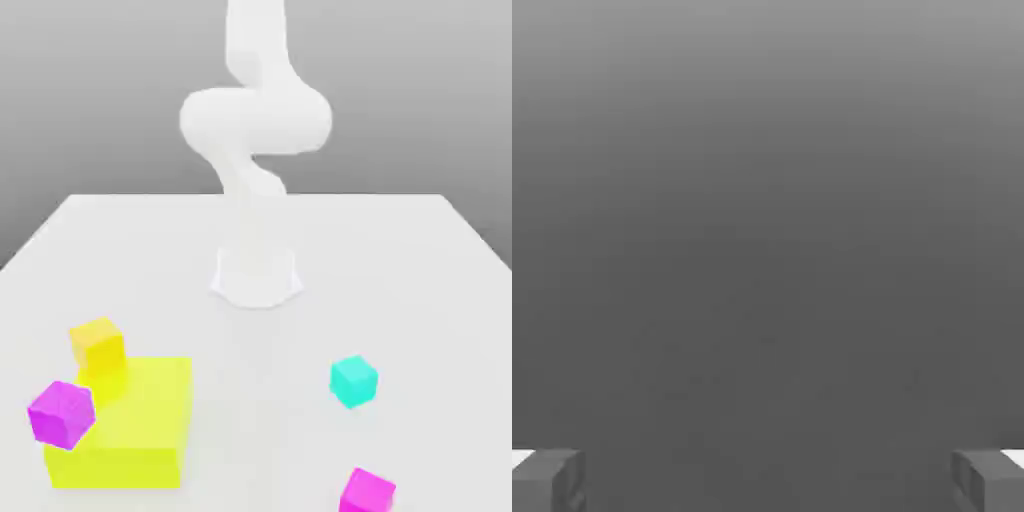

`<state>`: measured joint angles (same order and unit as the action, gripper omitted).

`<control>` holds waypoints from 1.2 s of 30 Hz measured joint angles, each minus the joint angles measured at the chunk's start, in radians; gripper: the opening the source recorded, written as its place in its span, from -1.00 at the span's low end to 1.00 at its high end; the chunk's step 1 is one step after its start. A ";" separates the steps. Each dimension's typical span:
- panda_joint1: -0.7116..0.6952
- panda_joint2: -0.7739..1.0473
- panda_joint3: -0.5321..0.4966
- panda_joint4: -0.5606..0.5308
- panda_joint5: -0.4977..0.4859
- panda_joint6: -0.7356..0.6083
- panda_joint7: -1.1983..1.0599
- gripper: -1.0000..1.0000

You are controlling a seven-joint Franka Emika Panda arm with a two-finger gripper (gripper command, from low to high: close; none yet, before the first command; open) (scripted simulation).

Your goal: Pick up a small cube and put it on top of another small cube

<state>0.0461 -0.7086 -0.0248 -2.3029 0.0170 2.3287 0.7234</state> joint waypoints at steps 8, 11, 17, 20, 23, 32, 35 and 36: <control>0.127 0.297 -0.060 -0.009 0.069 0.093 -0.258 0.00; 0.163 0.406 -0.071 -0.013 0.096 0.126 -0.355 0.00; 0.213 0.624 -0.066 -0.019 0.134 0.194 -0.535 0.00; 0.236 0.731 -0.056 -0.024 0.135 0.230 -0.613 0.00; 0.243 0.836 -0.047 -0.028 0.119 0.267 -0.679 0.00; 0.257 1.151 -0.028 -0.014 0.042 0.431 -0.777 0.00; 0.253 1.187 -0.023 -0.007 0.046 0.459 -0.780 -1.00; 0.253 1.187 -0.023 -0.007 0.046 0.459 -0.780 -1.00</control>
<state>0.2990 0.4785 -0.0478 -2.3095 0.0627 2.7873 -0.0566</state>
